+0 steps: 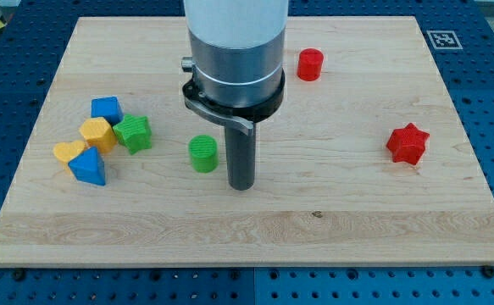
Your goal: Slide green circle closer to green star
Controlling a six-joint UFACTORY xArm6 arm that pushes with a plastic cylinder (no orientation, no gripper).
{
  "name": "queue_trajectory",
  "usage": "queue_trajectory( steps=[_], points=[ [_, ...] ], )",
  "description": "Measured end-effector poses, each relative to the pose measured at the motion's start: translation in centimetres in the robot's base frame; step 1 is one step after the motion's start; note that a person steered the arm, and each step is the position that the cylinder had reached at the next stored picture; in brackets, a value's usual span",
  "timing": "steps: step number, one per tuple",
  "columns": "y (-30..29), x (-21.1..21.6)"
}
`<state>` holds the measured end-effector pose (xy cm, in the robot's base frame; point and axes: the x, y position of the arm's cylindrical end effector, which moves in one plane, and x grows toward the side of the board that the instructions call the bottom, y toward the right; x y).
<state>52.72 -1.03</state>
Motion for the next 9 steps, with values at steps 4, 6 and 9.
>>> queue_trajectory(
  steps=[4, 6, 9],
  points=[
    [-3.8, -3.5],
    [-6.3, -3.5],
    [-9.8, -3.3]
  ],
)
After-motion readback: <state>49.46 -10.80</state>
